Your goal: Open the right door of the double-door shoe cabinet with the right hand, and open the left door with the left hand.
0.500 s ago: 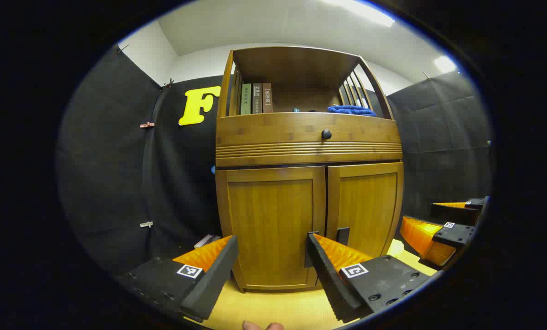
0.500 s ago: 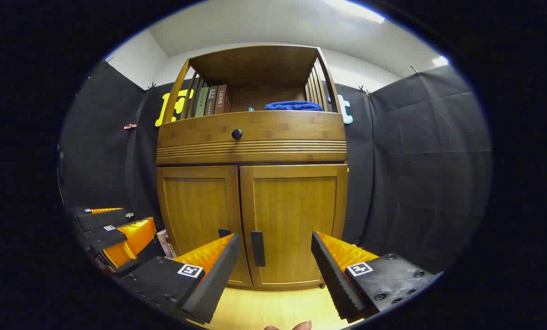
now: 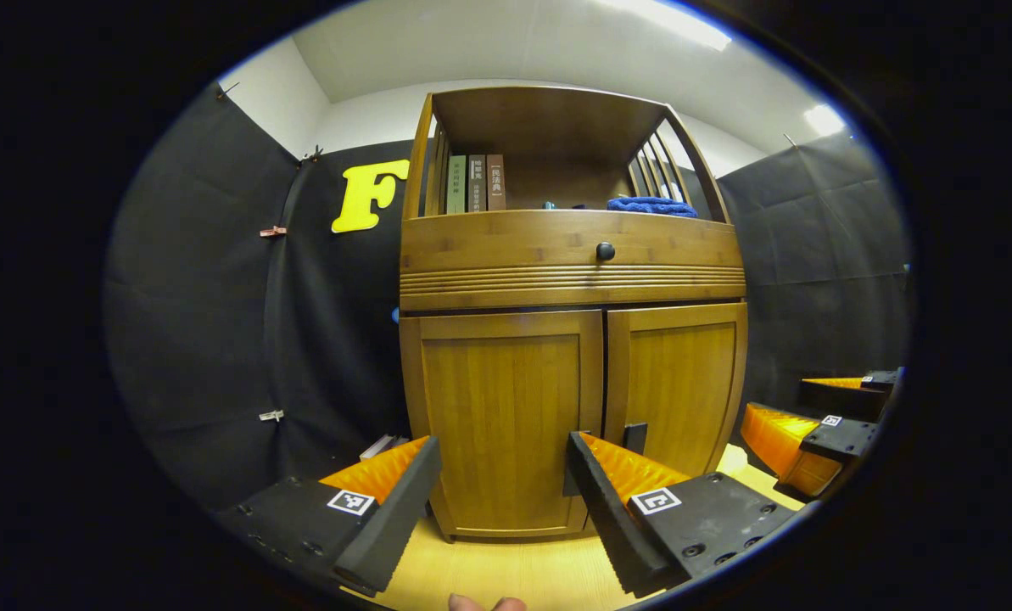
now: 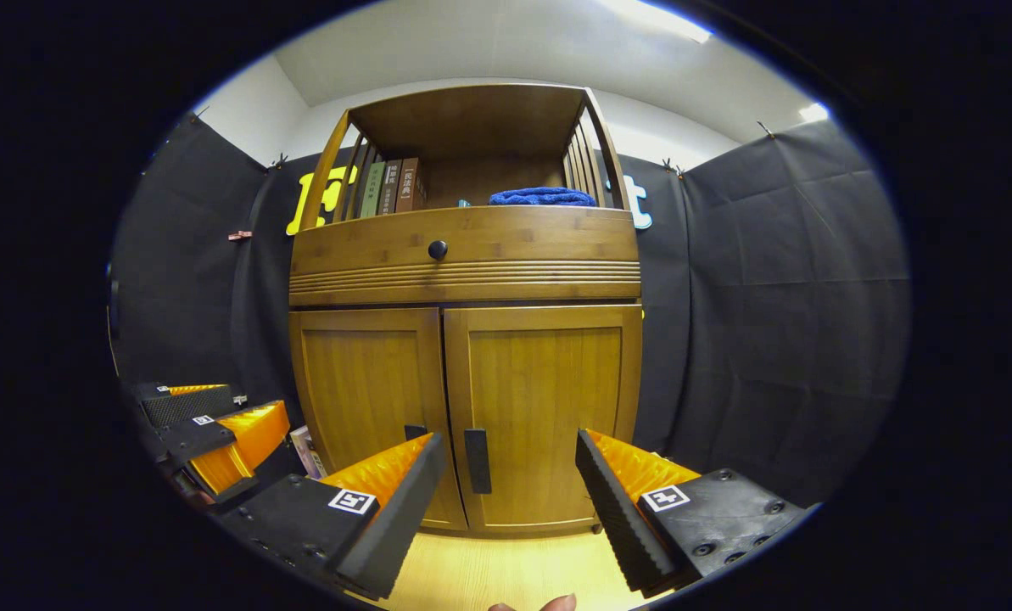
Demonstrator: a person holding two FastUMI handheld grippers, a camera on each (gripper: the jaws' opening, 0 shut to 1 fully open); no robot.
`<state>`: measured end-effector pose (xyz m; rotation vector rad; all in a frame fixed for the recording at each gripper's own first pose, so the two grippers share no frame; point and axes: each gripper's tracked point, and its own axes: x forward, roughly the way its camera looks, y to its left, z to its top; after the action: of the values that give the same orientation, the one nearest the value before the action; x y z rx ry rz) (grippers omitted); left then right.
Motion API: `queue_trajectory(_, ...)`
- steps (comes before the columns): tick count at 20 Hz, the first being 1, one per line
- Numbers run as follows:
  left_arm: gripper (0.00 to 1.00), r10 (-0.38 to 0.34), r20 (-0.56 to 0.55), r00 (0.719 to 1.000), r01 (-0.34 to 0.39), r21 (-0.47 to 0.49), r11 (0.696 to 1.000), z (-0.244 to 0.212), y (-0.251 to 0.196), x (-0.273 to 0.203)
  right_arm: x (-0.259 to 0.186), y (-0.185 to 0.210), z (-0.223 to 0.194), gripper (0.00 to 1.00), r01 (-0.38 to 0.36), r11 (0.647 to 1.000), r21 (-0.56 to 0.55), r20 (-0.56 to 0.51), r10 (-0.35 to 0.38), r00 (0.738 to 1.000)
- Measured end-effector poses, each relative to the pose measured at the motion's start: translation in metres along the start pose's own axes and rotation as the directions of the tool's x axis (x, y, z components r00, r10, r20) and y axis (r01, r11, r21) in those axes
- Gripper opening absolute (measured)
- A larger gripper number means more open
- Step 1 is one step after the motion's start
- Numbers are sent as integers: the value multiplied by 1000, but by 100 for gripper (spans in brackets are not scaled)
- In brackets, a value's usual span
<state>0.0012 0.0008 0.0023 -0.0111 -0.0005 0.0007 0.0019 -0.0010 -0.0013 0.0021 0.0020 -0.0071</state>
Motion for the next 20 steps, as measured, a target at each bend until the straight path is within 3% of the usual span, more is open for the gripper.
queue_trajectory(14,92,0,-5,1000,0,-11,1000,-5,5,9,14,6,-4,98,-2,1000,-9,-6,2,1000)
queue_trajectory(20,92,5,-9,1000,-5,-16,1000,-10,14,9,51,15,-28,98,-25,999,-22,-31,25,999)
